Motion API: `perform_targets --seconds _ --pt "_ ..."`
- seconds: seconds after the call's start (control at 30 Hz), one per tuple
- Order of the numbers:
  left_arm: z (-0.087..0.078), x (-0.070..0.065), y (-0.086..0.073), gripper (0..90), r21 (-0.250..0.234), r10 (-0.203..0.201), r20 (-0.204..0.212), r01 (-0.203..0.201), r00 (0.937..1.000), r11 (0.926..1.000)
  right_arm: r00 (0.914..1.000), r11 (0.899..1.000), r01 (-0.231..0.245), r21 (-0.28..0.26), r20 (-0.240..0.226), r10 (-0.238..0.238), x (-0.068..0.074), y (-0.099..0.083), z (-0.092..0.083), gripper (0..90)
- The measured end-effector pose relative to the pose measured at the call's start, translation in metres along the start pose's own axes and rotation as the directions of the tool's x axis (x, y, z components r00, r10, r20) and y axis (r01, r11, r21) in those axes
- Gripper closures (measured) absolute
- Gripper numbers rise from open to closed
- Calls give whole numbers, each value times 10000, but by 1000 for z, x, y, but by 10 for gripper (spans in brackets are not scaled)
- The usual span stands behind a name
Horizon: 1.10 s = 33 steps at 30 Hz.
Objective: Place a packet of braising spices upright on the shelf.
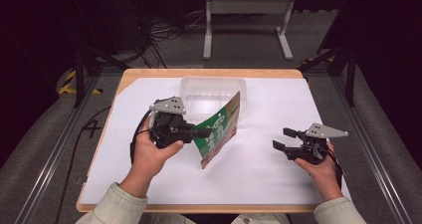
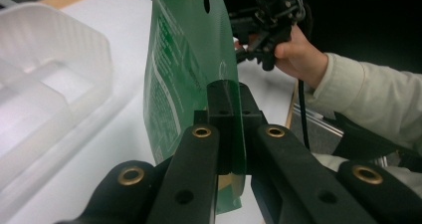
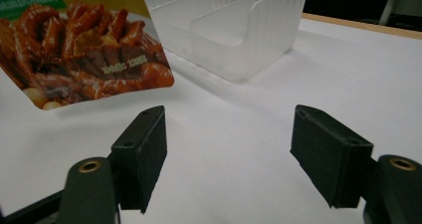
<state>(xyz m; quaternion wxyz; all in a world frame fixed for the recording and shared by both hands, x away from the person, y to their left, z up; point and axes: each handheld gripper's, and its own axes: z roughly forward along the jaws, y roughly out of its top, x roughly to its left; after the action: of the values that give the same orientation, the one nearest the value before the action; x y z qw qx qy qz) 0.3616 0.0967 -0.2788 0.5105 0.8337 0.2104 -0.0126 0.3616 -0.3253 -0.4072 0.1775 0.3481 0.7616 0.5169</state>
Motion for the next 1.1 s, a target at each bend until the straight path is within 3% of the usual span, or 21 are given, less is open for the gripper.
perform_targets --seconds 0.27,0.37,0.6,1.1 --pt "-13 18 13 900 -665 -303 187 314 9994 9973 9999 9999 72 71 -88 -71 2 0 3 305" --pt "-16 20 18 900 -808 -153 131 163 9998 9966 9999 9999 91 133 -103 -89 2 0 4 305" --pt "-23 27 34 900 -916 233 -410 -269 9989 9954 9998 9998 104 174 -156 -101 2 -1 6 308" --pt "-32 46 58 900 -1085 258 -1109 -379 9935 9934 10000 9996 -40 270 -40 41 2 -6 1 308"
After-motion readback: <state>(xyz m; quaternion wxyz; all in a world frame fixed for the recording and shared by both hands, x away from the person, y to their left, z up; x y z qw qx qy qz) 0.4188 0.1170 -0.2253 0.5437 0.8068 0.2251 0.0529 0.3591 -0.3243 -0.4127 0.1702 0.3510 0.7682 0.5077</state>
